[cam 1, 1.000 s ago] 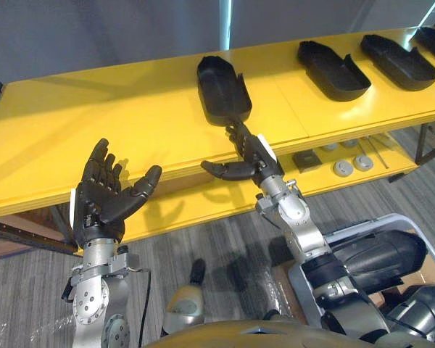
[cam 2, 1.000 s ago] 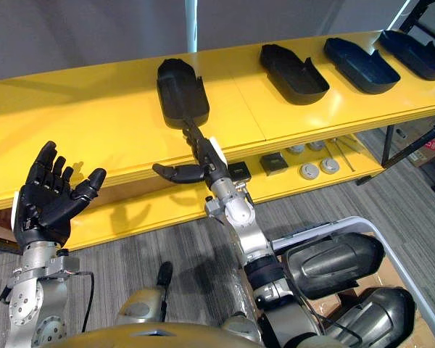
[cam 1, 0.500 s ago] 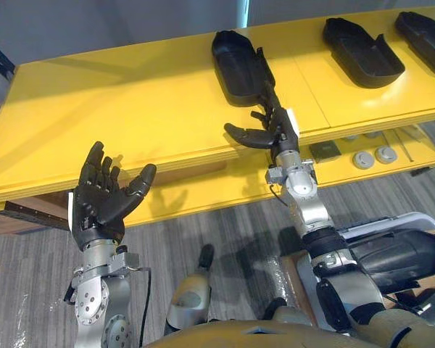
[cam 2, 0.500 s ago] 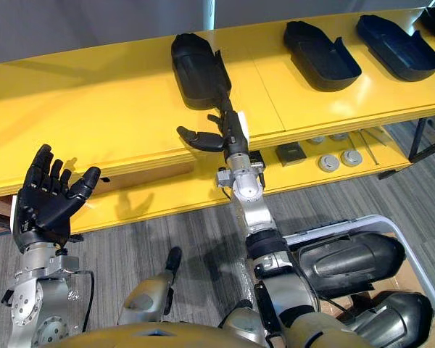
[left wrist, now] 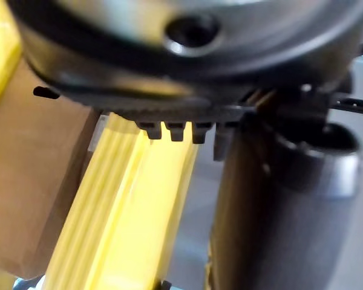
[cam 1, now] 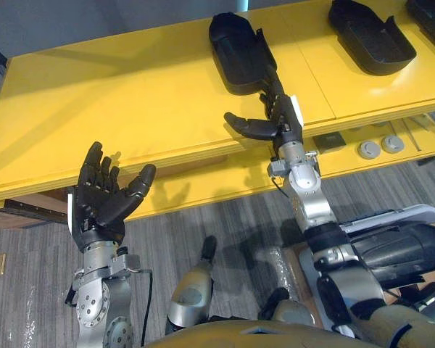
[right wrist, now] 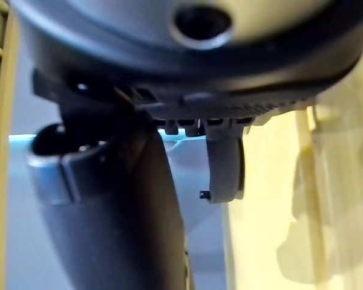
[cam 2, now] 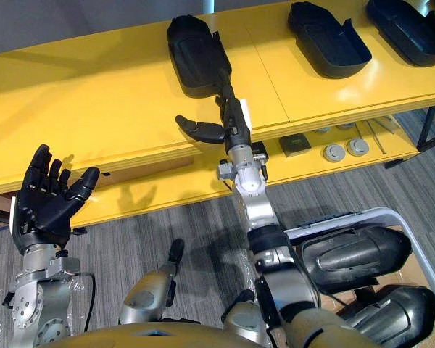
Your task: Walk over and take three plastic housings, then place them on the shelf
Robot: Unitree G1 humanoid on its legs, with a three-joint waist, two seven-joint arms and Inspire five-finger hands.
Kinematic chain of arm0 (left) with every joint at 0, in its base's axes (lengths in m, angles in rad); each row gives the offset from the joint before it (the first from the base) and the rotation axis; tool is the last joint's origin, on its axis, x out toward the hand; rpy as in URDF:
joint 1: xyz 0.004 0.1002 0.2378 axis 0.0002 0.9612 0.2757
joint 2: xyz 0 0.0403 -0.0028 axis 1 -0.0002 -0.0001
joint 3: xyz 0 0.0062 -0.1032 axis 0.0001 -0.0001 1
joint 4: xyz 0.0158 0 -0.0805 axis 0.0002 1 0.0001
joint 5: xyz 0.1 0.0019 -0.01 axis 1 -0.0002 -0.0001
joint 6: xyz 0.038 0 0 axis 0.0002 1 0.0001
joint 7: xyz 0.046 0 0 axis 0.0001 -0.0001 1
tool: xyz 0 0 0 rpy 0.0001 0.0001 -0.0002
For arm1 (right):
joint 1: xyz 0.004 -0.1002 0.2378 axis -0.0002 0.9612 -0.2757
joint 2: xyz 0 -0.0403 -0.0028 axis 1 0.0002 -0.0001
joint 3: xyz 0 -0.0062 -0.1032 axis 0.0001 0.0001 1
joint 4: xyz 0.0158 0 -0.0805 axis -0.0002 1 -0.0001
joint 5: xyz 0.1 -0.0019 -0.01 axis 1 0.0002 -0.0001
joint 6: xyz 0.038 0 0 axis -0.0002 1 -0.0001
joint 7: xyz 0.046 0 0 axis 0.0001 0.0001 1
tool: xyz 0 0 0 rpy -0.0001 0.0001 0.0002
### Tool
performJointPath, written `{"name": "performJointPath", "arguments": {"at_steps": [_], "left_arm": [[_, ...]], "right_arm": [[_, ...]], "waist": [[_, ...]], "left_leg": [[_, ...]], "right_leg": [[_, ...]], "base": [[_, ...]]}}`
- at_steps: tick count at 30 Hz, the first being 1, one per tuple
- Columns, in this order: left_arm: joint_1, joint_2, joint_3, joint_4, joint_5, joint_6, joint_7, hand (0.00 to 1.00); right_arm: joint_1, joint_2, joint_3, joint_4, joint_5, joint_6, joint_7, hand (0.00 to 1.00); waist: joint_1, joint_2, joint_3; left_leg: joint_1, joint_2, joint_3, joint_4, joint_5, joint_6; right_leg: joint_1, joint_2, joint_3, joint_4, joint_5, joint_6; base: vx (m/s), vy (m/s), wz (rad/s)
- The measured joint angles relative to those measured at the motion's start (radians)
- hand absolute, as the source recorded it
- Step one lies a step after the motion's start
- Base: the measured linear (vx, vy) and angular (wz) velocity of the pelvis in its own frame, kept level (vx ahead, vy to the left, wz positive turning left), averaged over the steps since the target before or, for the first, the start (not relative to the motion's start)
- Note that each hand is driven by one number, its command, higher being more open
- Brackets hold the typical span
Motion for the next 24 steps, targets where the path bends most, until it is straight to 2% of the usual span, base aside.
{"name": "performJointPath", "arguments": {"at_steps": [4, 6, 9, 10, 11, 14, 18, 21, 23, 24], "left_arm": [[-0.001, 0.000, -0.004, 0.000, 0.001, -0.013, -0.009, 1.00], [-0.001, 0.001, -0.008, -0.001, 0.001, -0.016, -0.012, 1.00], [-0.004, 0.003, -0.023, -0.001, 0.002, -0.015, -0.030, 1.00], [-0.007, 0.009, -0.039, -0.001, 0.002, -0.015, -0.054, 1.00], [-0.012, 0.012, -0.044, -0.002, 0.002, -0.015, -0.062, 1.00], [-0.039, 0.013, -0.083, -0.002, 0.001, -0.015, -0.110, 1.00], [-0.089, 0.015, -0.143, -0.005, -0.001, -0.015, -0.189, 1.00], [-0.127, 0.027, -0.228, -0.005, -0.040, -0.015, -0.221, 1.00], [-0.141, 0.031, -0.253, -0.005, -0.043, -0.012, -0.226, 1.00], [-0.157, 0.035, -0.277, -0.005, -0.056, -0.009, -0.226, 1.00]], "right_arm": [[0.155, 0.011, 0.067, -0.258, 0.000, 0.001, 0.039, 1.00], [0.226, 0.029, 0.086, -0.362, 0.001, 0.005, 0.055, 1.00], [0.338, 0.044, 0.087, -0.484, 0.001, 0.008, 0.055, 1.00], [0.413, 0.041, 0.077, -0.542, 0.001, 0.008, 0.045, 1.00], [0.437, 0.041, 0.070, -0.561, 0.000, 0.009, 0.039, 1.00], [0.519, 0.039, 0.025, -0.620, -0.001, 0.010, 0.009, 1.00], [0.612, 0.042, -0.057, -0.649, -0.007, 0.036, -0.059, 1.00], [0.696, 0.042, -0.136, -0.651, -0.036, 0.101, -0.123, 1.00], [0.733, 0.043, -0.166, -0.668, -0.050, 0.124, -0.141, 1.00], [0.787, 0.043, -0.209, -0.692, -0.050, 0.138, -0.148, 1.00]], "waist": [[-0.017, -0.011, -0.005], [-0.030, -0.032, -0.016], [-0.058, -0.077, -0.041], [-0.075, -0.099, -0.059], [-0.083, -0.103, -0.061], [-0.114, -0.106, -0.071], [-0.150, -0.100, -0.115], [-0.198, -0.089, -0.148], [-0.215, -0.083, -0.153], [-0.239, -0.075, -0.163]], "left_leg": [[0.008, 0.004, 0.035, 0.000, -0.011, 0.003], [0.015, 0.012, 0.064, 0.000, -0.022, 0.003], [0.033, 0.020, 0.113, 0.000, -0.040, -0.002], [0.047, 0.027, 0.144, 0.000, -0.051, -0.004], [0.052, 0.028, 0.151, 0.000, -0.054, -0.006], [0.072, 0.034, 0.188, -0.001, -0.063, -0.007], [0.084, 0.048, 0.268, -0.001, -0.079, -0.011], [0.128, 0.064, 0.360, 0.000, -0.102, -0.021], [0.144, 0.070, 0.393, 0.000, -0.109, -0.026], [0.160, 0.080, 0.438, 0.000, -0.119, -0.032]], "right_leg": [[0.002, 0.008, 0.029, -0.041, 0.022, 0.004], [0.002, 0.019, 0.055, -0.070, 0.038, 0.001], [0.001, 0.033, 0.099, -0.106, 0.056, -0.002], [0.001, 0.038, 0.125, -0.118, 0.063, -0.006], [0.001, 0.039, 0.133, -0.118, 0.062, -0.006], [-0.004, 0.041, 0.171, -0.121, 0.067, -0.008], [-0.035, 0.053, 0.247, -0.146, 0.092, -0.015], [-0.052, 0.067, 0.340, -0.151, 0.102, -0.018], [-0.057, 0.073, 0.371, -0.151, 0.106, -0.020], [-0.073, 0.085, 0.419, -0.152, 0.114, -0.023]], "base": [[0.05, -0.041, -0.26], [0.03, -0.028, -0.44], [0.03, -0.029, -0.53], [0.02, -0.026, -0.50], [0.02, -0.025, -0.46], [-0.01, -0.012, -0.40], [0.00, -0.002, -0.57], [0.02, -0.009, -0.82], [0.01, -0.005, -0.73], [0.01, -0.009, -0.81]]}}
